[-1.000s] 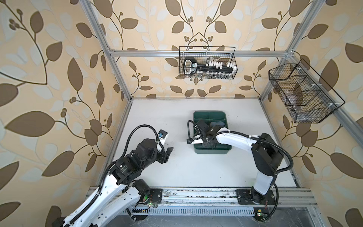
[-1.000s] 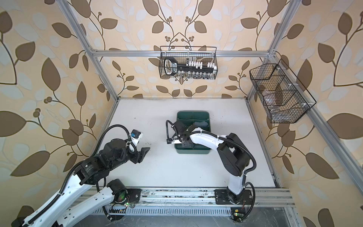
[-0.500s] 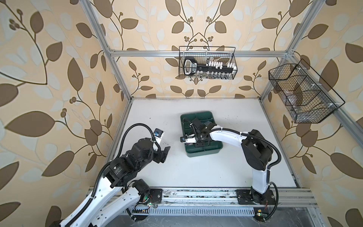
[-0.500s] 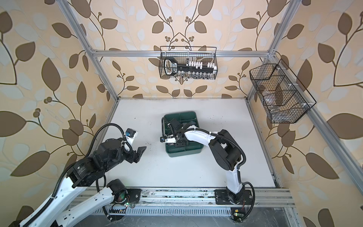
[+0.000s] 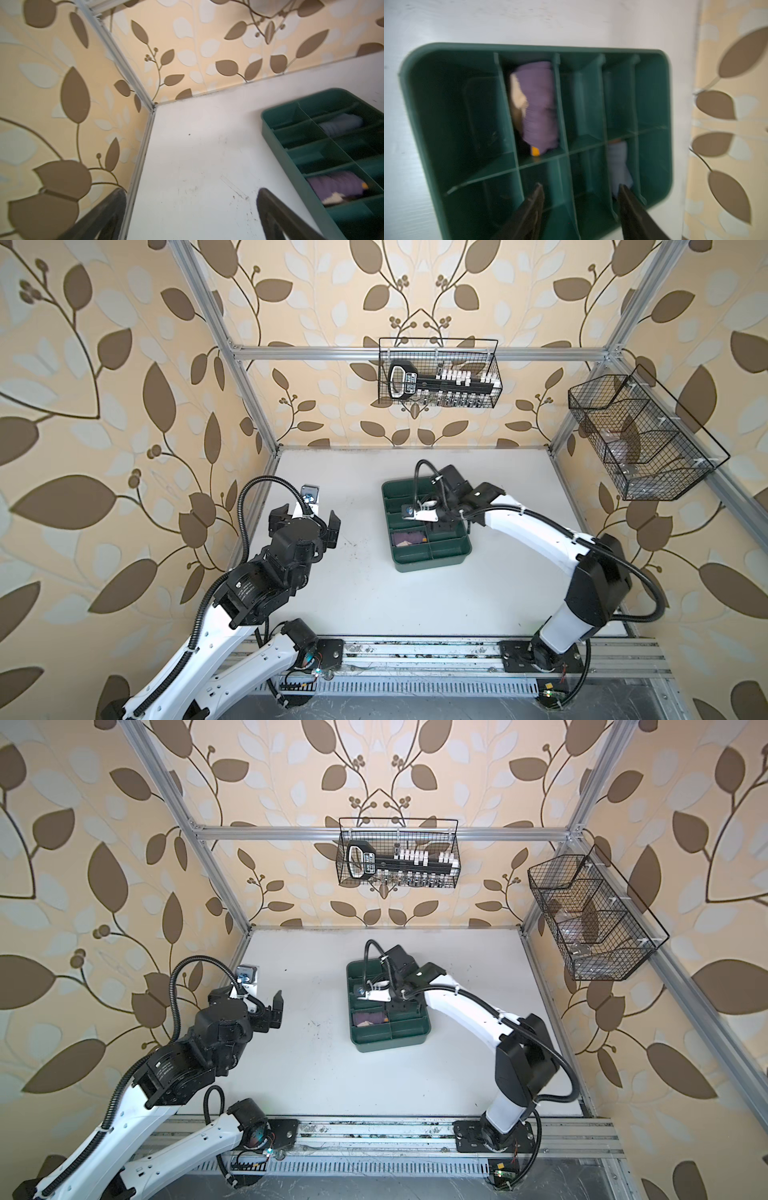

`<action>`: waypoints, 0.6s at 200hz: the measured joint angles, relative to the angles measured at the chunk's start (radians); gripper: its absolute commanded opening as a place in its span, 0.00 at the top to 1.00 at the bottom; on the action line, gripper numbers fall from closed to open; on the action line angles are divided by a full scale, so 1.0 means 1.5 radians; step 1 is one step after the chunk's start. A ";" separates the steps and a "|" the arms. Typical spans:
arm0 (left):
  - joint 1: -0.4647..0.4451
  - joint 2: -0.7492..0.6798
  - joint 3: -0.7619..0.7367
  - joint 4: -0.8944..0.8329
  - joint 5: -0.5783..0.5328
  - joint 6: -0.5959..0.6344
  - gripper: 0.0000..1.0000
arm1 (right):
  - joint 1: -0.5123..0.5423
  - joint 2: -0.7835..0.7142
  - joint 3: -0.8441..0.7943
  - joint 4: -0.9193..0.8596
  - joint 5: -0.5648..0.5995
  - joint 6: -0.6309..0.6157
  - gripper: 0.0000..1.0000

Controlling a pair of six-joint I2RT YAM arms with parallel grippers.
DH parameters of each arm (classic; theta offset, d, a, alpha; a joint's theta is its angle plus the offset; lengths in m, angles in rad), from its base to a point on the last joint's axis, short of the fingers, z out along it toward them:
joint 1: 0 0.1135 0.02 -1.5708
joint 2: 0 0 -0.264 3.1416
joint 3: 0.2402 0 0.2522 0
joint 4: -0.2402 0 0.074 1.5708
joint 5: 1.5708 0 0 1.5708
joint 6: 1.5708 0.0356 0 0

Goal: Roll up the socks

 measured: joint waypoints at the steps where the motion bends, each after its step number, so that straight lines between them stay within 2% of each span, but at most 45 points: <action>1: 0.000 -0.001 -0.001 0.003 -0.002 0.001 0.01 | -0.009 -0.008 -0.002 0.005 -0.004 0.011 0.41; 20: 0.001 -0.021 -0.041 0.122 -0.037 0.006 0.01 | -0.131 -0.105 -0.054 0.115 -0.073 0.145 0.39; 38: 0.021 -0.013 -0.081 0.230 -0.052 0.003 0.01 | -0.286 -0.214 -0.182 0.279 -0.146 0.316 0.36; 49: 0.052 0.024 -0.086 0.270 -0.042 -0.007 0.01 | -0.367 -0.267 -0.276 0.373 -0.154 0.426 0.36; 62: 0.105 0.082 -0.086 0.308 -0.013 -0.022 0.01 | -0.432 -0.304 -0.380 0.452 -0.138 0.521 0.36; 89: 0.224 0.218 -0.134 0.396 0.042 -0.039 0.01 | -0.485 -0.323 -0.554 0.541 -0.035 0.632 0.36; 120: 0.307 0.369 -0.234 0.451 0.044 -0.035 0.01 | -0.466 -0.331 -0.699 0.646 0.097 0.669 0.36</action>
